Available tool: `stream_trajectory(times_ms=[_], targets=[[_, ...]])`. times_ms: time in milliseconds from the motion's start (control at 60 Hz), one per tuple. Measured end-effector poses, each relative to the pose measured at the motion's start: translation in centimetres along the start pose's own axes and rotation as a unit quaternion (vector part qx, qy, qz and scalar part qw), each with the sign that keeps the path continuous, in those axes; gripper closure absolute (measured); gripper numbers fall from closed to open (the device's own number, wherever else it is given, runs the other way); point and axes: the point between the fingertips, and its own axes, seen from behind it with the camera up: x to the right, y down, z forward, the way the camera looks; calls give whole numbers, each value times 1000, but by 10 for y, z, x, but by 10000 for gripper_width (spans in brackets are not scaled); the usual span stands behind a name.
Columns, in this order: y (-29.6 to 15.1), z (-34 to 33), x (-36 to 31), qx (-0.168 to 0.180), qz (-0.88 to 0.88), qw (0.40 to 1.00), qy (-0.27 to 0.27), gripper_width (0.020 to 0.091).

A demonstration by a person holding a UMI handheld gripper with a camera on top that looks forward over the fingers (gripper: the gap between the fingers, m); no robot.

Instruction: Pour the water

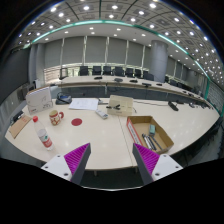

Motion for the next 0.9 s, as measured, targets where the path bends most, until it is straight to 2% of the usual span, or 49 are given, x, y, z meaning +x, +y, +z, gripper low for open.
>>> stream_trajectory(times_ms=[267,600,717,900], targets=[[16,13,-68,-5,-17,998,-54,244],[66,51,-258,-9,-41,987,-154,241],[71,84,-316,0,-41,987,-155,239],[68,149,-370,33,-42,991,-120,243]])
